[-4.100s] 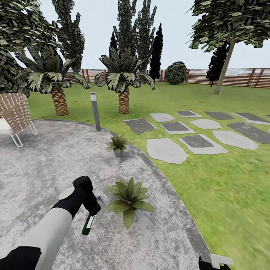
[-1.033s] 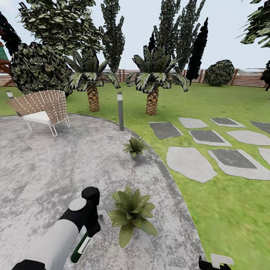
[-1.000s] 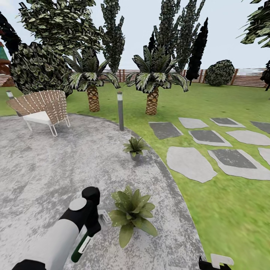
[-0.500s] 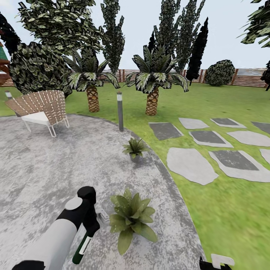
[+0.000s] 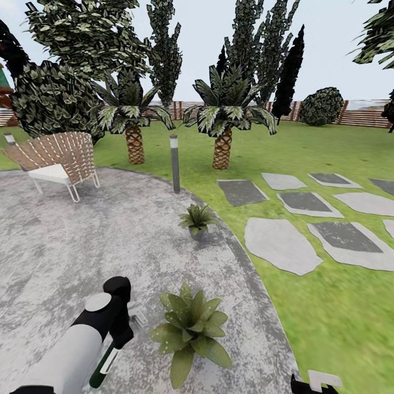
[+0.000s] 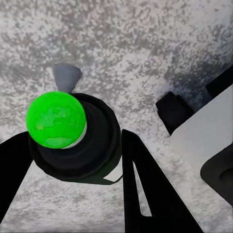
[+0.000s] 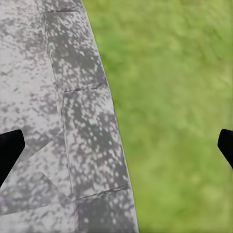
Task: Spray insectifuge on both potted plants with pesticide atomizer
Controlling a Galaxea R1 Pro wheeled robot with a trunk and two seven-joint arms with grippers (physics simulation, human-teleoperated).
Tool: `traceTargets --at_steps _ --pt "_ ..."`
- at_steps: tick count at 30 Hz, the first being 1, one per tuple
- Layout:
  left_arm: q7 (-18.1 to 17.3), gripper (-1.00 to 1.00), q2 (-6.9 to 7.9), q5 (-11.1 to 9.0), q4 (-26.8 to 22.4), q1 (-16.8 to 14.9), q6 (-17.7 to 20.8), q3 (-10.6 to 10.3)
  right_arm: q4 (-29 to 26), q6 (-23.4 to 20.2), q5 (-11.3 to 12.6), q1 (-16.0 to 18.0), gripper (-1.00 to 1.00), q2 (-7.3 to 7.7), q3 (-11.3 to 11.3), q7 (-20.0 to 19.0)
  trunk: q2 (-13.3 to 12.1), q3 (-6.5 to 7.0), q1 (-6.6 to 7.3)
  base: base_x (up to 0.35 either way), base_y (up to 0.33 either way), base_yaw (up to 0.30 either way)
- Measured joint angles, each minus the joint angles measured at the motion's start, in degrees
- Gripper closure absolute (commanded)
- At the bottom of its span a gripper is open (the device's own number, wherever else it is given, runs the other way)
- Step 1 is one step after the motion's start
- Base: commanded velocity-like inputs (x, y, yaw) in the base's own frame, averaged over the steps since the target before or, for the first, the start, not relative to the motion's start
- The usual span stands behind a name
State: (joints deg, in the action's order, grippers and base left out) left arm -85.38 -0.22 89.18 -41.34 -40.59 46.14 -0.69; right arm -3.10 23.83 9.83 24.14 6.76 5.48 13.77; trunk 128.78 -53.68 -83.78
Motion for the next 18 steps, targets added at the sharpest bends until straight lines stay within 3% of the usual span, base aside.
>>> traceTargets --at_steps 6,15,18 --pt "2.6 1.0 0.08 -0.1 0.4 1.0 -0.1 0.0 -0.1 0.0 0.0 0.0 -1.0 -0.09 0.0 0.0 0.0 0.0 0.0 0.0 0.0 0.187" --pt "6.2 1.0 -0.33 -0.1 0.4 1.8 0.0 0.0 -0.1 0.0 0.0 0.0 -1.0 -0.09 0.0 0.0 0.0 0.0 0.0 0.0 0.0 0.013" --pt "6.4 1.0 0.14 0.0 0.4 1.9 0.0 0.1 -0.1 0.0 0.0 0.0 -1.0 -0.09 0.0 0.0 0.0 0.0 0.0 0.0 0.0 0.0"
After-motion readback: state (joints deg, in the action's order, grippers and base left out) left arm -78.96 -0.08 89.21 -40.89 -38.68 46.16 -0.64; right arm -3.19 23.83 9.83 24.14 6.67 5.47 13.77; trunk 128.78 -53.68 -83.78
